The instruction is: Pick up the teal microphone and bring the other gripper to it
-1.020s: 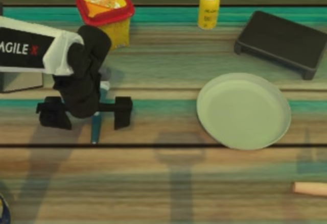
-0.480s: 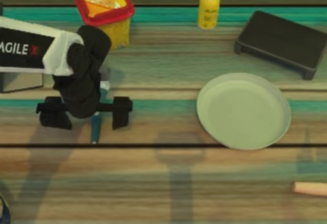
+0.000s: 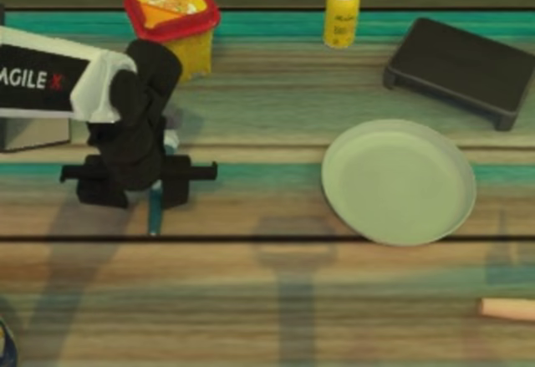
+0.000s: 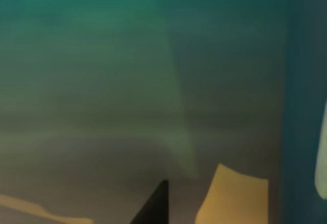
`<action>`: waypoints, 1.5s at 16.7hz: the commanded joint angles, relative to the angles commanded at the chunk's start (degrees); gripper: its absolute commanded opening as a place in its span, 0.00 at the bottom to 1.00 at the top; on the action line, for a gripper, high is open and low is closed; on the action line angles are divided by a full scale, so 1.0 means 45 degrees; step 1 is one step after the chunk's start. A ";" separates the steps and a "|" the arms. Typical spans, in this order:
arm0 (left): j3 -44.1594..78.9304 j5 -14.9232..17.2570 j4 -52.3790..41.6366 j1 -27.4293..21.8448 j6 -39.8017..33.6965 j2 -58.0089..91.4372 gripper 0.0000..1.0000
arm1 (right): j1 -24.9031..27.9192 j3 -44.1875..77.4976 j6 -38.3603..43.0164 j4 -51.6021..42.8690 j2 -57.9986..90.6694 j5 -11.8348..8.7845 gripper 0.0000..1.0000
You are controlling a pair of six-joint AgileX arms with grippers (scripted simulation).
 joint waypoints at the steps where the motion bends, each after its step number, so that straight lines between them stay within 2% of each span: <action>1: 0.0000 0.0000 0.0000 0.0000 0.0000 0.0000 0.00 | 0.0000 0.0000 0.0000 0.0000 0.0000 0.0000 1.00; 7: 0.0000 0.0000 0.0000 0.0000 0.0000 0.0000 0.00 | 0.0000 0.0000 0.0000 0.0000 0.0000 0.0000 1.00; 9: 0.0279 -0.0235 -0.0344 -0.0014 0.0180 -0.0792 0.00 | 0.0000 0.0000 0.0000 0.0000 0.0000 0.0000 1.00; 12: 0.0119 0.0082 0.0447 -0.0010 0.0370 -0.0929 0.00 | 0.0000 0.0000 0.0000 0.0000 0.0000 0.0000 1.00; 17: -0.0727 0.1426 0.4147 0.0091 0.1143 -0.1610 0.00 | 0.0000 0.0000 0.0000 0.0000 0.0000 0.0000 1.00; 25: -0.3284 0.4515 1.2568 0.0367 0.2968 -0.3503 0.00 | 0.0000 0.0000 0.0000 0.0000 0.0000 0.0000 1.00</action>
